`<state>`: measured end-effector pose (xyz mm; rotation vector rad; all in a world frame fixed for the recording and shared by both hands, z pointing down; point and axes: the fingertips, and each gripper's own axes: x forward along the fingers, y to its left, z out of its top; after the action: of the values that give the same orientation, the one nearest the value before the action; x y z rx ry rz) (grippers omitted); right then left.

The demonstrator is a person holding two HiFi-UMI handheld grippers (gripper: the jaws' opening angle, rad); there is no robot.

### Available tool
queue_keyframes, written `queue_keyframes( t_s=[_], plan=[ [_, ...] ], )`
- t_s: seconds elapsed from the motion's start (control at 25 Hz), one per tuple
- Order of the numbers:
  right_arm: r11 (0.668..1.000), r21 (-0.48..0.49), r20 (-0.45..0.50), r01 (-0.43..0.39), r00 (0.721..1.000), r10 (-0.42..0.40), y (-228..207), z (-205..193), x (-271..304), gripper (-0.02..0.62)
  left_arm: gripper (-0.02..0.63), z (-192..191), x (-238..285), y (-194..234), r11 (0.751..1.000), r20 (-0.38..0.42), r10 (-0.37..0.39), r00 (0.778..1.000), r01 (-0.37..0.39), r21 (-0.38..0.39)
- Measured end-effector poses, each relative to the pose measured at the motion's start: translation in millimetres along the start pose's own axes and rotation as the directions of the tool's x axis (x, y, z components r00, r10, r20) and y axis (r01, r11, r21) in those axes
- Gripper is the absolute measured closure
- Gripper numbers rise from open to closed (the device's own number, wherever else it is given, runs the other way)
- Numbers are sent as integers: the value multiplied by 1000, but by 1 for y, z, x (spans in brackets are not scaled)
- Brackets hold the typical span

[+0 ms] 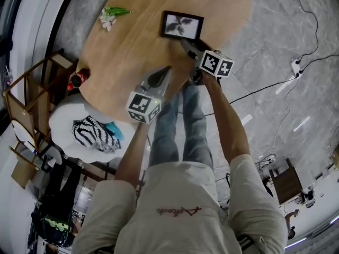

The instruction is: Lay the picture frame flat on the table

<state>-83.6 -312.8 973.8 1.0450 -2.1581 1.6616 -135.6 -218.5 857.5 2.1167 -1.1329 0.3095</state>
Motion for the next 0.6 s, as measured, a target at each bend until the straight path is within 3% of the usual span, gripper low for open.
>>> queue_keyframes(
  t_s=[0.16, 0.36, 0.48, 0.6],
  plan=[
    [960, -273, -107, 61, 990, -93, -2, -17, 3, 252, 606, 2, -2, 1, 1000, 6, 6, 1000, -6, 4],
    [847, -519, -141, 115, 966, -217, -7, -25, 2, 261, 606, 0, -5, 2, 1000, 9, 13, 1000, -13, 6],
    [787, -599, -131, 149, 951, -280, -13, -25, -1, 288, 606, 0, -4, 1, 1000, 5, 7, 1000, -7, 13],
    [776, -608, -106, 168, 951, -289, -15, -21, -7, 321, 606, 0, -3, -1, 1000, 2, 3, 1000, -4, 25]
  ],
)
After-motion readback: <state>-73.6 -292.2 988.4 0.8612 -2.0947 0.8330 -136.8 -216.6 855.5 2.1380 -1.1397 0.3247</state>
